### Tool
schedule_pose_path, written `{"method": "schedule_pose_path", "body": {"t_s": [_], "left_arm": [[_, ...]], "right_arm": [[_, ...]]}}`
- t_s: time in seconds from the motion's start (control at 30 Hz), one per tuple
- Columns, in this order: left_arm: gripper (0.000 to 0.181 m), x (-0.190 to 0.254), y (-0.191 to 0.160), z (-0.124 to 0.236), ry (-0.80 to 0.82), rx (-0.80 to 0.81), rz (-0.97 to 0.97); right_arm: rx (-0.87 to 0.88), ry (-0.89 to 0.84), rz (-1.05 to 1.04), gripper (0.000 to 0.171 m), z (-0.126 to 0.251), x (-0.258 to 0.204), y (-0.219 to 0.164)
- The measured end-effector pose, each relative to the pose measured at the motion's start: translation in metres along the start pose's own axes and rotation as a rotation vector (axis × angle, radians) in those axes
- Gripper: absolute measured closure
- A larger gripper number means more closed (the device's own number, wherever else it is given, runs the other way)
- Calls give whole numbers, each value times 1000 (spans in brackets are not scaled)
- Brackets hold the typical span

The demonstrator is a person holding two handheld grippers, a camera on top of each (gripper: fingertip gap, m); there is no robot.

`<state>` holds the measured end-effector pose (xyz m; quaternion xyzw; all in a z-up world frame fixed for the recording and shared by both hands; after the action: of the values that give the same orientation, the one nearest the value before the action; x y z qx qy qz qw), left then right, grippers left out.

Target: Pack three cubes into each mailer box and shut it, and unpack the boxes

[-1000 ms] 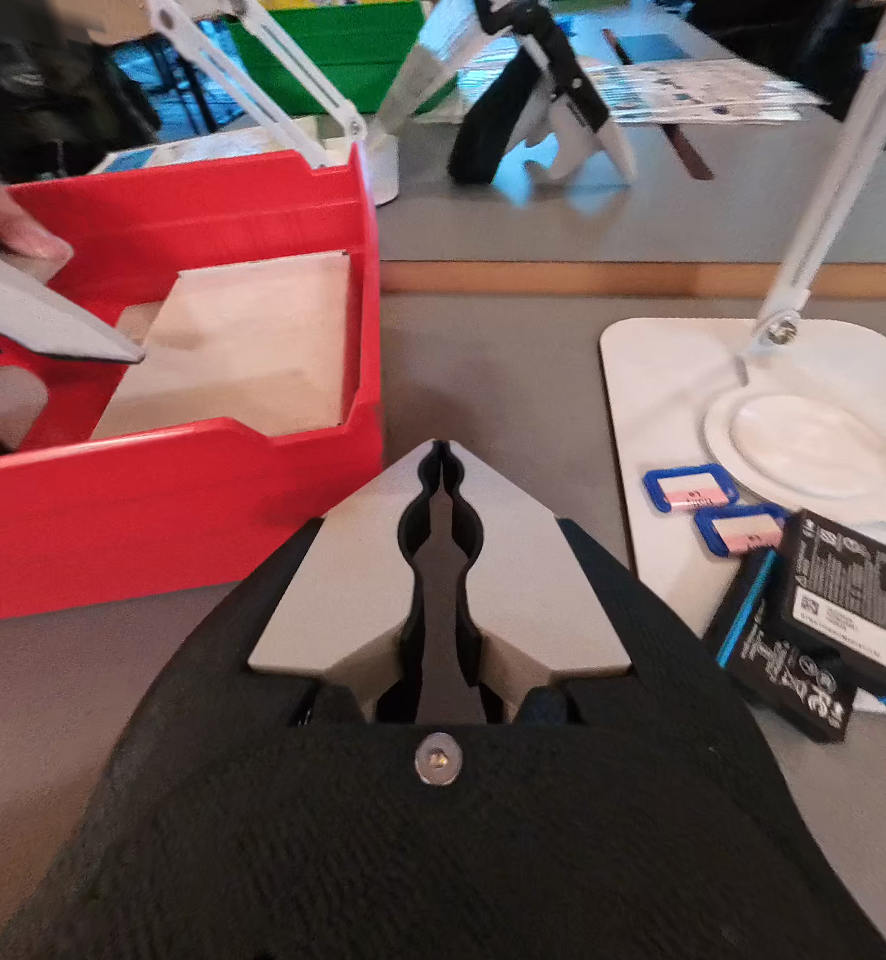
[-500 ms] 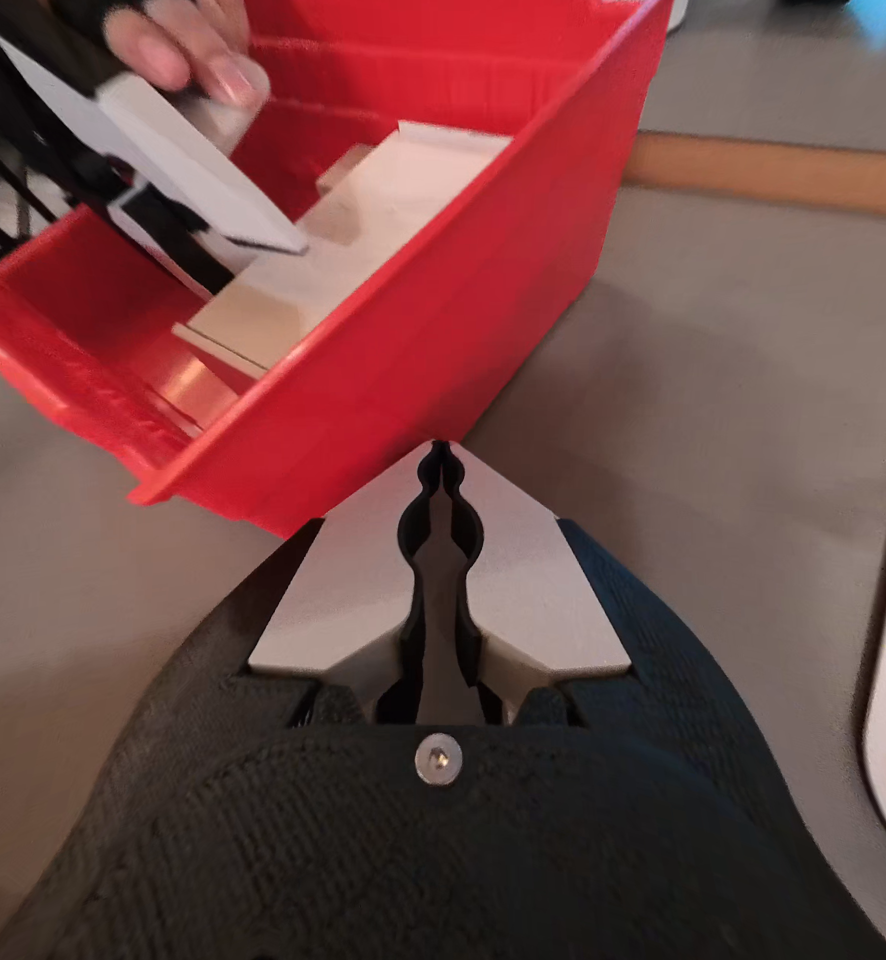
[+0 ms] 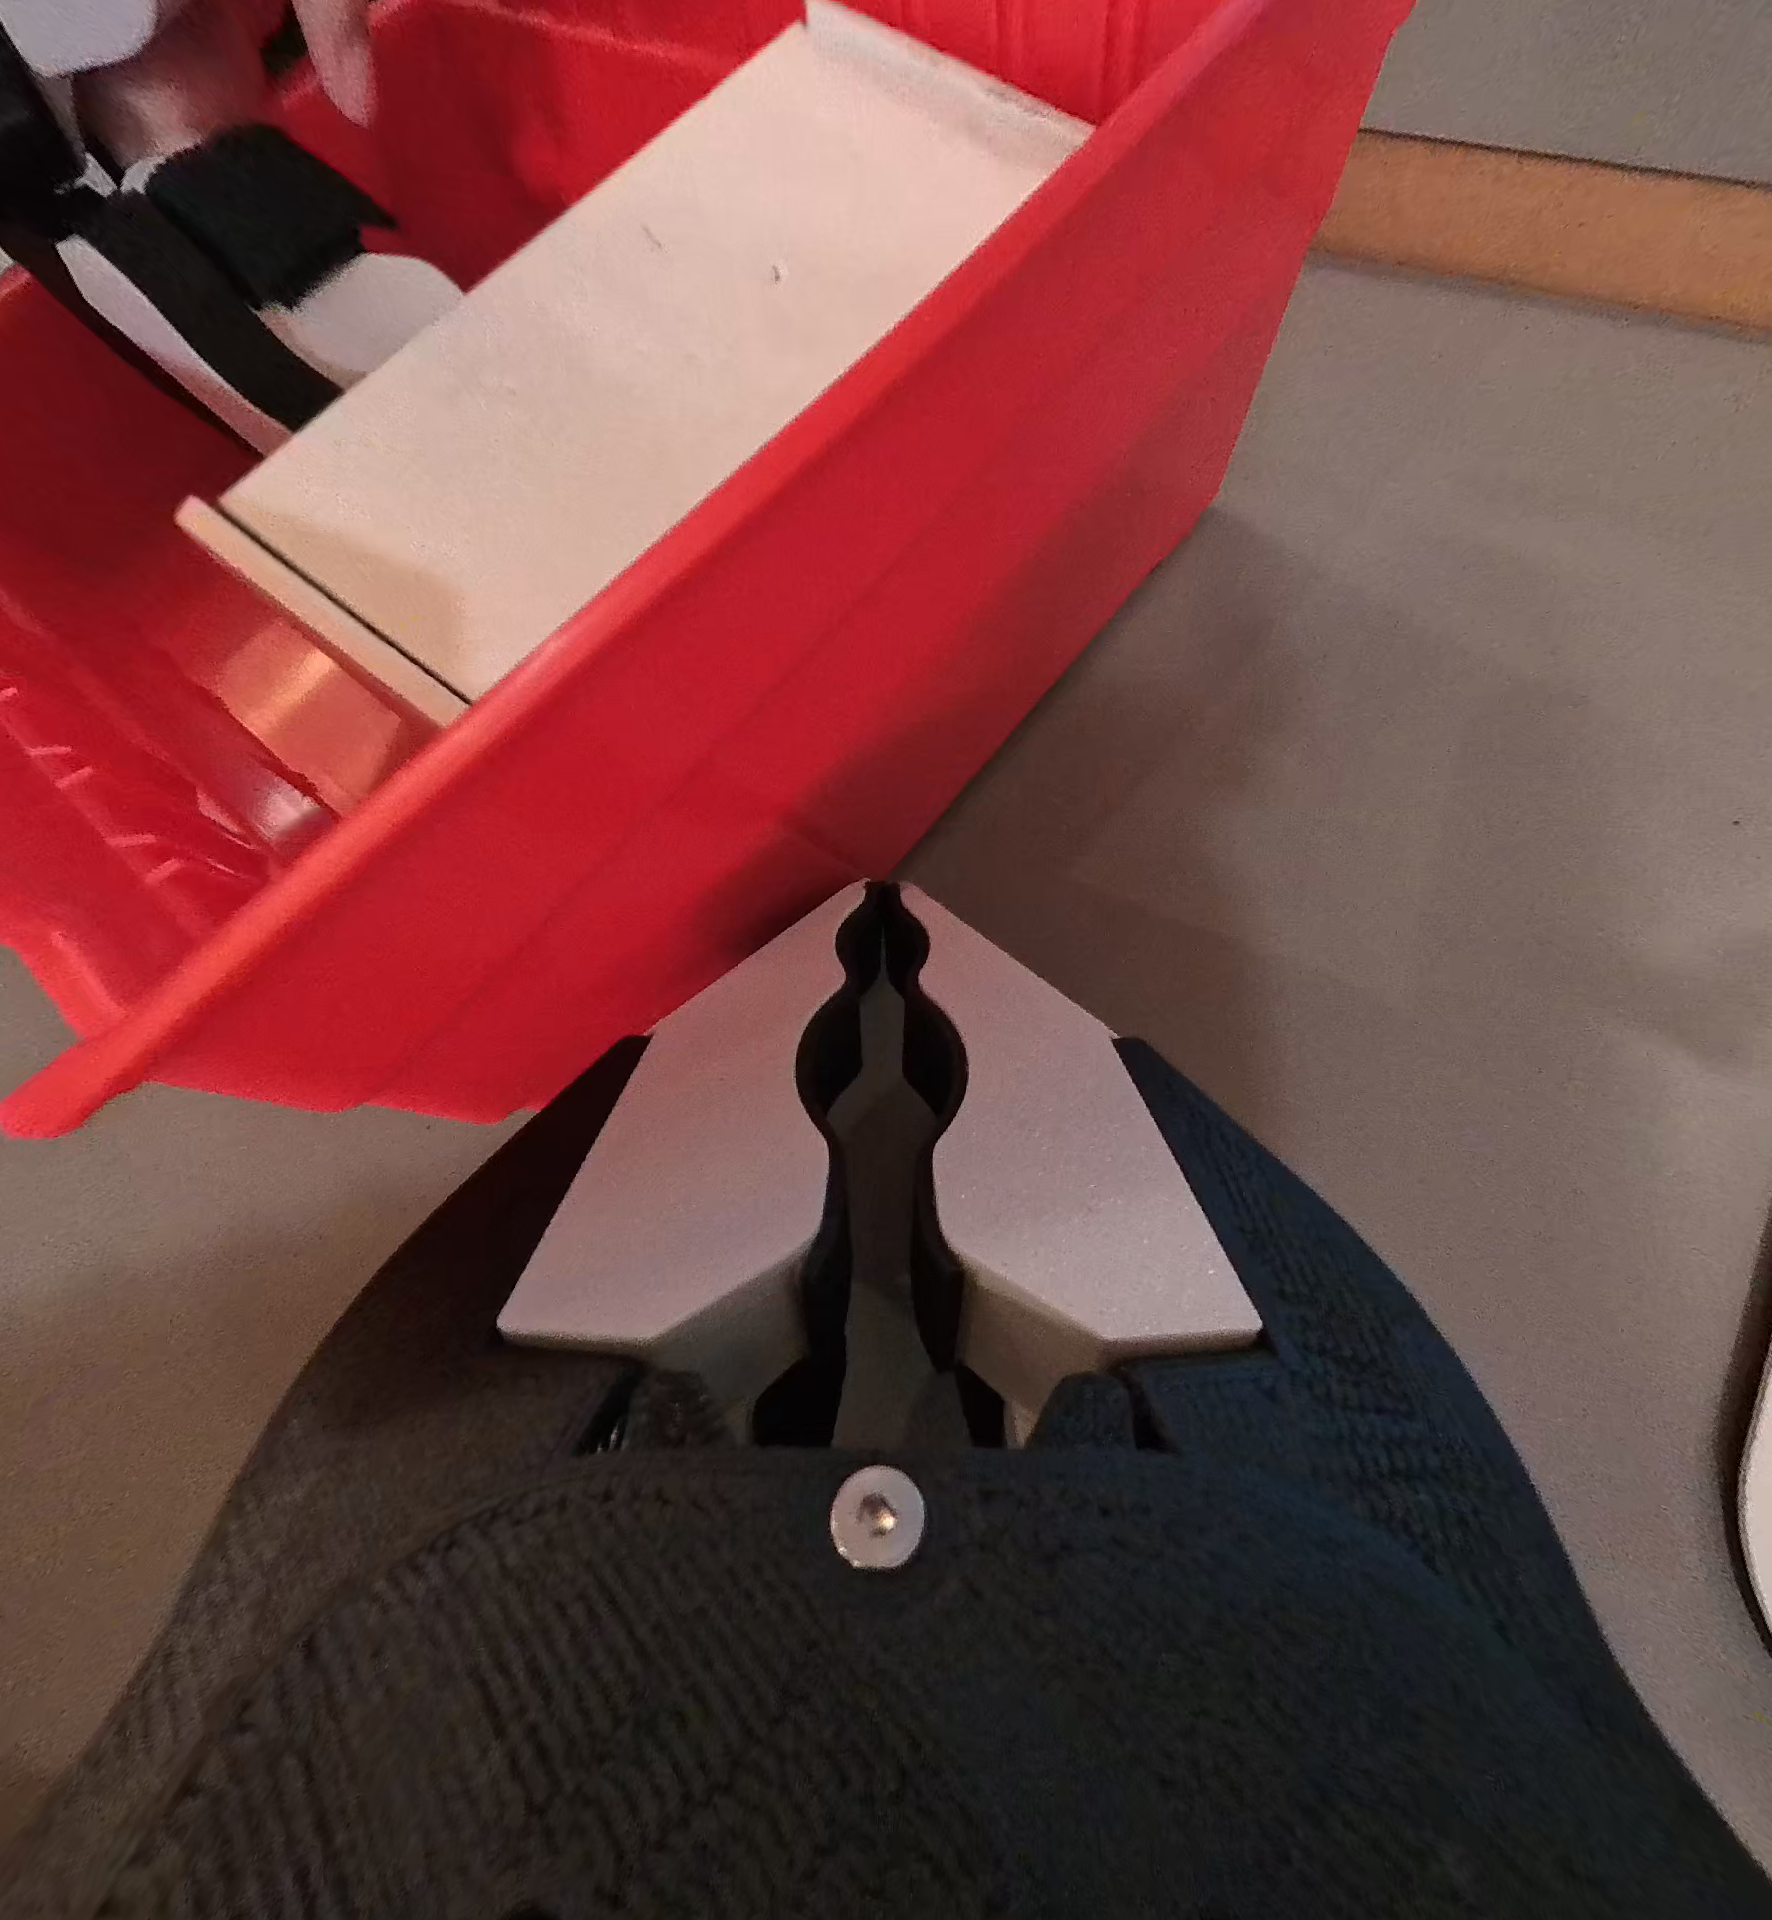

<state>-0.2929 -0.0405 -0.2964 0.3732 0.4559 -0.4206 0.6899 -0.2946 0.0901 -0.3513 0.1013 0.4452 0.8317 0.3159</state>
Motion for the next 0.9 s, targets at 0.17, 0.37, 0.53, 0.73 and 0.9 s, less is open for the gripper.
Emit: {"method": "schedule_pose_path", "body": {"t_s": [0.17, 0.37, 0.53, 0.73, 0.9], "left_arm": [[60, -9, 1, 9, 104, 31, 17], [67, -12, 0, 16, 160, 58, 35], [79, -23, 4, 27, 265, 103, 13], [74, -18, 3, 17, 203, 98, 19], [93, -39, 7, 17, 353, 112, -3]], "right_arm": [[13, -7, -15, 171, 1, 2, 1], [19, -7, -22, 171, 2, 3, 1], [30, -15, -42, 171, 3, 5, 2], [39, -32, -60, 171, 5, 8, 3], [83, -2, -60, 171, 10, 6, 6]]}}
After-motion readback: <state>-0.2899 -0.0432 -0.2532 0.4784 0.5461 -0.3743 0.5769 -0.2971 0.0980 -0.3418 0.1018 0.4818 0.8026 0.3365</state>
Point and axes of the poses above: each gripper's, where its closed fingertips meet, z back along the fingers, y out of its top, x = y × z across the jaws, the point moved 3 cm from there along z, back along the fingers, and after that the axes turned 3 degrees about -y, right-handed, at the moved point
